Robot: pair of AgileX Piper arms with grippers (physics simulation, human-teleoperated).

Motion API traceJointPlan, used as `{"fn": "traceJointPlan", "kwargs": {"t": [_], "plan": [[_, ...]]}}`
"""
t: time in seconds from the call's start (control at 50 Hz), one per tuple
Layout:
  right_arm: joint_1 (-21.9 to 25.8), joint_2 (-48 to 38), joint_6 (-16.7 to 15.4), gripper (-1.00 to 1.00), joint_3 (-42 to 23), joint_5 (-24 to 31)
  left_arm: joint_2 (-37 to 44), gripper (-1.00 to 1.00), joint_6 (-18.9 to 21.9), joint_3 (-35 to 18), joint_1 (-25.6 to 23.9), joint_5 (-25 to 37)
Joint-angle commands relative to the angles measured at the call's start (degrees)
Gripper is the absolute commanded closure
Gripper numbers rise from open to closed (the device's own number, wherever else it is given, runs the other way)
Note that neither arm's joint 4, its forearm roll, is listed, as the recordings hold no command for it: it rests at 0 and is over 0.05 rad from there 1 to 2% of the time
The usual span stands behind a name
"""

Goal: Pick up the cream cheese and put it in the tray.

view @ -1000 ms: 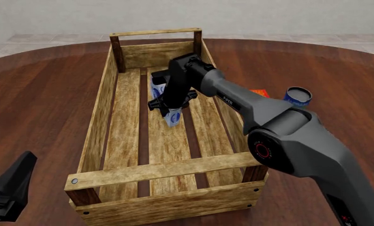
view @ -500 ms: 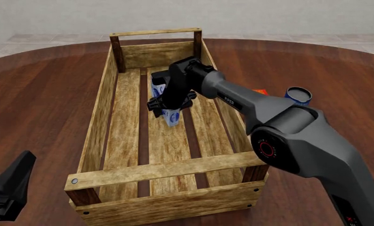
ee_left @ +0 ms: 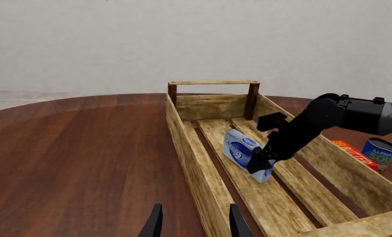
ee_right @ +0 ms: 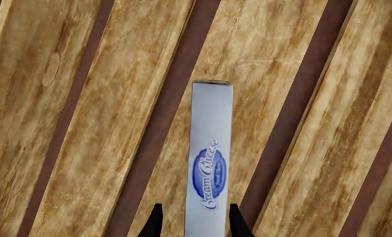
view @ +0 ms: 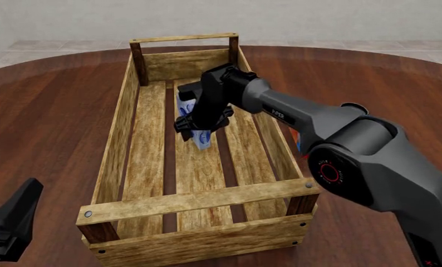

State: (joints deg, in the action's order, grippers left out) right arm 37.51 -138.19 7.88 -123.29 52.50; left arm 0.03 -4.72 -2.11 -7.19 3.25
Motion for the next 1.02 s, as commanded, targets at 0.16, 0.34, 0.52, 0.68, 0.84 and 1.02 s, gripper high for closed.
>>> {"fn": "traceJointPlan", "kwargs": {"t": [0.16,0.34,0.52,0.68,0.84,1.02], "plan": [[-0.3,8.9,-1.4,-1.0,1.3,3.9,0.0,-1.0,0.3,0.2,-0.5,-0.2],[-1.3,14.2,-3.0,-1.0,4.6,4.9,0.0,-1.0,0.5,0.2,-0.7,-0.2],[-0.7,20.7,-3.8,-1.0,6.9,6.9,0.0,-1.0,0.7,0.1,-1.0,-0.2],[0.8,26.6,-2.5,-1.0,9.6,6.6,0.0,-1.0,1.1,0.6,-1.3,-0.7],[2.3,34.8,-2.1,-1.0,17.6,2.3,0.0,-1.0,1.4,-0.3,-1.2,0.0],[4.0,49.0,-2.9,-1.0,34.7,-10.2,0.0,-1.0,1.8,0.2,-1.5,-0.5]]}}
